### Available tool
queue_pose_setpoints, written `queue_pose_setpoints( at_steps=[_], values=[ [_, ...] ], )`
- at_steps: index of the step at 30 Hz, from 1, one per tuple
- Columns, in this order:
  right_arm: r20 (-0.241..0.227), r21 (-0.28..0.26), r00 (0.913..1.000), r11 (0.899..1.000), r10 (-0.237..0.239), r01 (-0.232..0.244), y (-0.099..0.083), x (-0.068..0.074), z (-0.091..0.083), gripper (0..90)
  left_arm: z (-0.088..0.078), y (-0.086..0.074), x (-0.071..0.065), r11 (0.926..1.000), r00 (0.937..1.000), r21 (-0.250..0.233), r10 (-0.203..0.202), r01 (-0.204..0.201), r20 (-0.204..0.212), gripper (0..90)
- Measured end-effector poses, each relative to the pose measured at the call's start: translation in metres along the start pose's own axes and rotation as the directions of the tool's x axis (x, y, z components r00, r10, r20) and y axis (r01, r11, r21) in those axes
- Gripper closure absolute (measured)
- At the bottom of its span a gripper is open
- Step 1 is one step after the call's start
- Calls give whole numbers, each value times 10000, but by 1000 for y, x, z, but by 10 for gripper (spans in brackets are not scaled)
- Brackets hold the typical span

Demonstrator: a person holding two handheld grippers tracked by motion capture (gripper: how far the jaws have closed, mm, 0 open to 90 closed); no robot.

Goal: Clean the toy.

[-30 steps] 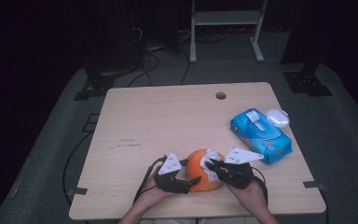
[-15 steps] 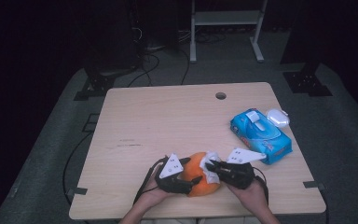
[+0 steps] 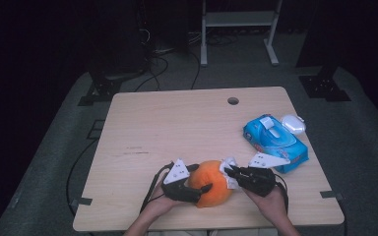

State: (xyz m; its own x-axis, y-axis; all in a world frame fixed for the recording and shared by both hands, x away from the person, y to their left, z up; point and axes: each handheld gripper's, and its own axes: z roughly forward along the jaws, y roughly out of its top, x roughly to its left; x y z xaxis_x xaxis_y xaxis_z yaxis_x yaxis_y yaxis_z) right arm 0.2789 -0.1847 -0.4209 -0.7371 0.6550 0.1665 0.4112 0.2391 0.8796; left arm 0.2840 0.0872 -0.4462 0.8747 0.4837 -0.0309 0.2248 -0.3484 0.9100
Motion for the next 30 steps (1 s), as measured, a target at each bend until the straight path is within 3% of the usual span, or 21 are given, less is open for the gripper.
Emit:
queue_pose_setpoints(
  at_steps=[5,10,13,16,19,22,28,30],
  values=[
    [-10,191,9972,9970,750,-750,-8,-14,4,816,2,-3,-2,9998,9999,157,104,-103,-100,288],
    [533,541,9946,9943,891,-920,-15,-25,8,816,2,-3,-3,9998,9998,168,118,-116,-128,288],
    [542,527,9922,9920,1121,-1150,-16,-28,8,816,3,-3,-4,9998,9999,155,90,-89,-58,288],
    [422,299,9940,9944,1005,-1018,-11,-23,6,817,4,-2,-7,9995,9996,169,284,-284,20,288],
    [-122,-173,9967,9966,806,-808,-2,-12,2,815,5,-1,-12,9984,9985,158,550,-550,24,288],
    [-84,-66,9989,9989,455,-455,1,-7,3,815,5,-1,-14,9977,9978,197,655,-654,-32,289],
    [259,374,9909,9905,1318,-1327,-13,-27,6,814,6,0,-16,9975,9977,233,670,-668,-77,289],
    [290,334,9927,9925,1167,-1177,-9,-23,5,817,7,0,-17,9975,9977,232,676,-673,-89,289]
  ],
)
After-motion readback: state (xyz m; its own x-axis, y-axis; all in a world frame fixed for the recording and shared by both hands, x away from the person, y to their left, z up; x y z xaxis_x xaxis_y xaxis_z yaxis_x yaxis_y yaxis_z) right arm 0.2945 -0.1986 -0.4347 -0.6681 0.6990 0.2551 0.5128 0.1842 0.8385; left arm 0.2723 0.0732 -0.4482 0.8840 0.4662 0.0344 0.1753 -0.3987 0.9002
